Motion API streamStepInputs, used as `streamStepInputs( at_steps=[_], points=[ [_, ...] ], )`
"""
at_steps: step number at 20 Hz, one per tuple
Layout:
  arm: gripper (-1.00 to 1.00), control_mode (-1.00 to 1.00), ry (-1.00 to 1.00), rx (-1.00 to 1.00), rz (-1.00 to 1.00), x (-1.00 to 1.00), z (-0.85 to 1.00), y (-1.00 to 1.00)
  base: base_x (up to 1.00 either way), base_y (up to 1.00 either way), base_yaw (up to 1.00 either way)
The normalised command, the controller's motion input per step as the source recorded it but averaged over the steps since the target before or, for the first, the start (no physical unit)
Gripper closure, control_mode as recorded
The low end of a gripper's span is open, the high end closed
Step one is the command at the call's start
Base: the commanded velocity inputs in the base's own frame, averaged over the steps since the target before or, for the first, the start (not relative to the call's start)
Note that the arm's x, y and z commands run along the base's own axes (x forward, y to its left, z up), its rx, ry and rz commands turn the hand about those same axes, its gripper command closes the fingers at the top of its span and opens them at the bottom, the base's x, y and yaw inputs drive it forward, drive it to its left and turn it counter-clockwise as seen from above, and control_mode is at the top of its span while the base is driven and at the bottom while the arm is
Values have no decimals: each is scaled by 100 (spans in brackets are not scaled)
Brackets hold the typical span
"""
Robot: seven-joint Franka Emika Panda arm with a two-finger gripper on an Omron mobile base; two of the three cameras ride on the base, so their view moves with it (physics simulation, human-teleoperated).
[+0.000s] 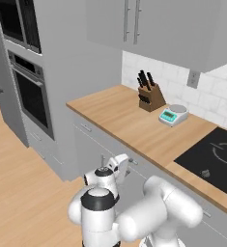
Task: Take a straw from the drawer in front and place it inside the glass cup on the dining counter.
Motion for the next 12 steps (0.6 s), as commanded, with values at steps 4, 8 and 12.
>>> streamStepInputs(
  at_steps=[4, 8, 12],
  points=[
    [-100, -100, -10, 0, 4, 25, -19, -10, 0, 0, 0],
    [-100, -100, -8, 1, 7, 36, -17, -3, 0, 0, 0],
    [-100, -100, -2, 2, 9, 43, -25, 0, 0, 0, 0]
  ],
)
